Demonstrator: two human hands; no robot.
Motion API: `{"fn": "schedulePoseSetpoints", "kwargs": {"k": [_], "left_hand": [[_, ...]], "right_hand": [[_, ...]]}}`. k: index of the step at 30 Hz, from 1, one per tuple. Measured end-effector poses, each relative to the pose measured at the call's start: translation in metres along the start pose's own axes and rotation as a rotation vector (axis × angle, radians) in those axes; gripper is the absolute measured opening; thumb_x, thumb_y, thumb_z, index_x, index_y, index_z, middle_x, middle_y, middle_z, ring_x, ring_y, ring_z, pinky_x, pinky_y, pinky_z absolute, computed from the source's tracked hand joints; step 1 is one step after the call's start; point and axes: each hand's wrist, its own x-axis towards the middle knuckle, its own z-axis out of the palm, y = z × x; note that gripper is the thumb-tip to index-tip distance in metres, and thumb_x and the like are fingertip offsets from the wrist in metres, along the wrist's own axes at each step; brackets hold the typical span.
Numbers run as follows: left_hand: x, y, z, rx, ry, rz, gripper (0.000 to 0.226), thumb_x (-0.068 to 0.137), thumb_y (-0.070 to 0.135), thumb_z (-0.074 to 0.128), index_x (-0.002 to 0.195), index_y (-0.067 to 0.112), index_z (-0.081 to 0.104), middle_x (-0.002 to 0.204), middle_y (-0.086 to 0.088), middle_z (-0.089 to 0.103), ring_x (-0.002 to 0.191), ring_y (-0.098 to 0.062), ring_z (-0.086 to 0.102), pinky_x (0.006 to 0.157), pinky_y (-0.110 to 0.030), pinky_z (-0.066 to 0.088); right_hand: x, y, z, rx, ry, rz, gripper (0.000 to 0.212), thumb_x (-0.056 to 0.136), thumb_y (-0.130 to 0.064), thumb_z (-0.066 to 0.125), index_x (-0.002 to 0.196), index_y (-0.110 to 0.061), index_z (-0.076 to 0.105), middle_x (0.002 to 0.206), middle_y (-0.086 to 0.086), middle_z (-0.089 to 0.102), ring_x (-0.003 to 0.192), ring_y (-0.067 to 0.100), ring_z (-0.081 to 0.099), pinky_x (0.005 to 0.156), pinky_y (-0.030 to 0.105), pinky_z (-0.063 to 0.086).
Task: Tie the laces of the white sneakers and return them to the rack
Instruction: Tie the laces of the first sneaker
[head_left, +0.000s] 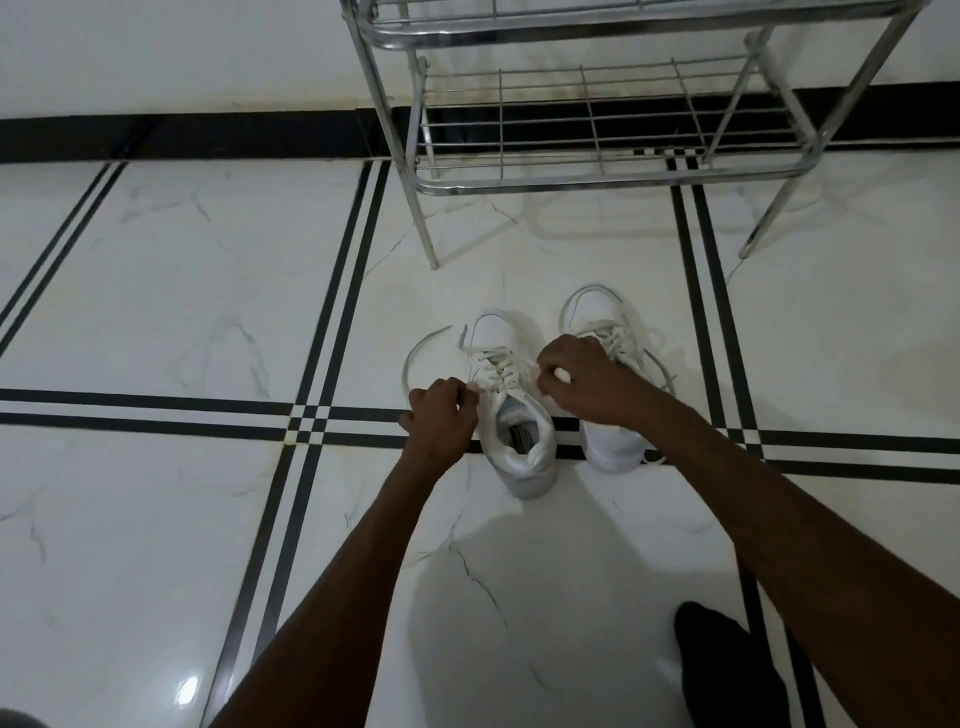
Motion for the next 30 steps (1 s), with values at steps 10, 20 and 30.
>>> {"fn": "schedulePoseSetpoints", "kwargs": {"k": [10, 20, 30], "left_hand": [[0.012, 0.035, -0.024, -0.962, 0.012, 0.035, 0.044, 0.108, 0.029, 0.042, 0.082, 0.003, 0.066, 0.085, -0.018, 0.072, 0.087, -0.027, 0.070, 0.093, -0.037, 0.054], [0.021, 0.039, -0.015, -0.732, -0.011, 0.198, 0.027, 0.109, 0.018, 0.044, 0.124, 0.007, 0.063, 0.069, 0.015, 0.065, 0.064, 0.003, 0.058, 0.064, -0.013, 0.047], [0.023, 0.031, -0.030, -0.480, -0.088, 0.326, 0.021, 0.103, 0.009, 0.049, 0.119, 0.021, 0.056, 0.093, -0.009, 0.075, 0.081, -0.027, 0.072, 0.077, -0.045, 0.058]], "right_hand": [[0.021, -0.039, -0.005, 1.163, 0.176, 0.205, 0.027, 0.094, -0.033, 0.061, 0.072, -0.017, 0.061, 0.083, 0.013, 0.074, 0.076, 0.029, 0.069, 0.052, 0.028, 0.039], [0.029, -0.023, 0.012, 0.824, 0.085, 0.193, 0.033, 0.102, -0.011, 0.049, 0.130, -0.022, 0.063, 0.089, -0.001, 0.072, 0.073, 0.007, 0.063, 0.056, 0.022, 0.045], [0.038, -0.022, 0.014, 0.945, 0.214, 0.310, 0.015, 0.074, -0.010, 0.084, 0.086, -0.005, 0.078, 0.085, 0.022, 0.077, 0.077, 0.033, 0.074, 0.072, 0.037, 0.060]]}}
